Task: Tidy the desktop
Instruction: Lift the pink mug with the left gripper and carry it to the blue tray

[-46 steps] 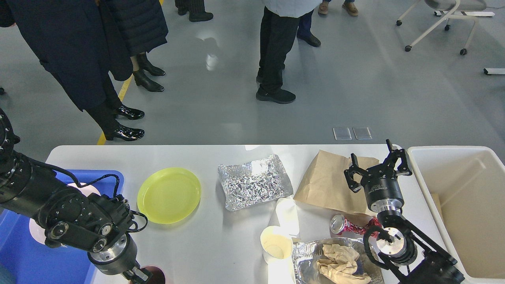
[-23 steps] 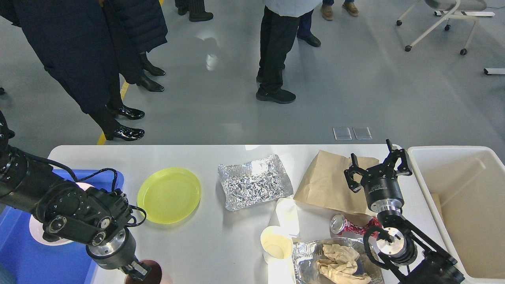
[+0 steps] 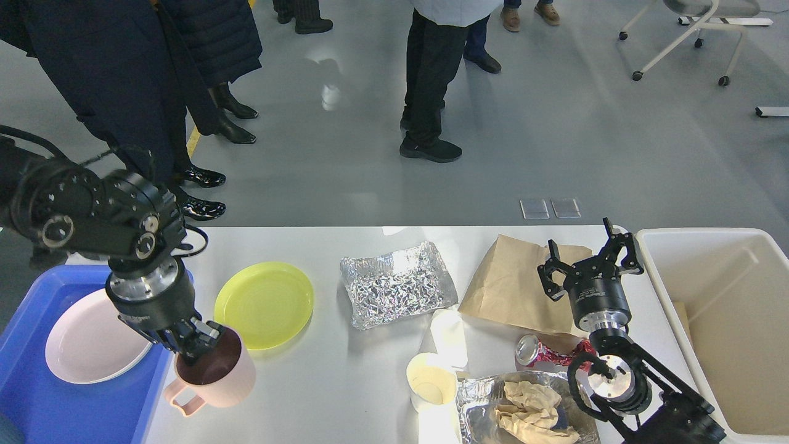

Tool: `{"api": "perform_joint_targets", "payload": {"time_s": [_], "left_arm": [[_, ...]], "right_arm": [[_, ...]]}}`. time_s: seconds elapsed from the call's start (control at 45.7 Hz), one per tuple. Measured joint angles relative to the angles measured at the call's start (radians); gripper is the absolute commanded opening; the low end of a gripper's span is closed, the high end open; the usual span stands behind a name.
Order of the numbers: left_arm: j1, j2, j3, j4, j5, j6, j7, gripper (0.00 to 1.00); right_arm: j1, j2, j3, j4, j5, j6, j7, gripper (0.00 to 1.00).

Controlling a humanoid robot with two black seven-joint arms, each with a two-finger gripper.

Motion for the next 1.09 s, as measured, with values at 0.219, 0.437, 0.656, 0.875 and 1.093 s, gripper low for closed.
{"api": "perform_joint_targets", "payload": {"time_s": [0.219, 0.437, 0.656, 0.875, 1.093], "left_arm": [[-0.271, 0.002, 0.073, -0.036, -0.117, -0.175, -0.003, 0.00], [-0.419, 0.001, 0.156, -0.102, -0.207, -0.208, -0.034, 0.00], [-0.428, 0.020, 0.219, -0.111, -0.222, -0.208, -0.092, 0.00], [-0.407, 0.088, 0.241, -0.096, -0.208, -0.195, -0.087, 0.00], [-0.279, 0.197, 0.272, -0.004, -0.137, -0.194, -0.083, 0.01]], "right_arm": [[0.000, 0.000, 0.000, 0.000, 0.000, 0.000, 0.000, 1.00], [0.000, 0.000, 0.000, 0.000, 0.000, 0.000, 0.000, 1.00], [0.000, 0.000, 0.000, 0.000, 0.000, 0.000, 0.000, 1.00], [0.000, 0.000, 0.000, 0.000, 0.000, 0.000, 0.000, 1.00], [0.000, 0.000, 0.000, 0.001, 0.000, 0.000, 0.000, 1.00]]}}
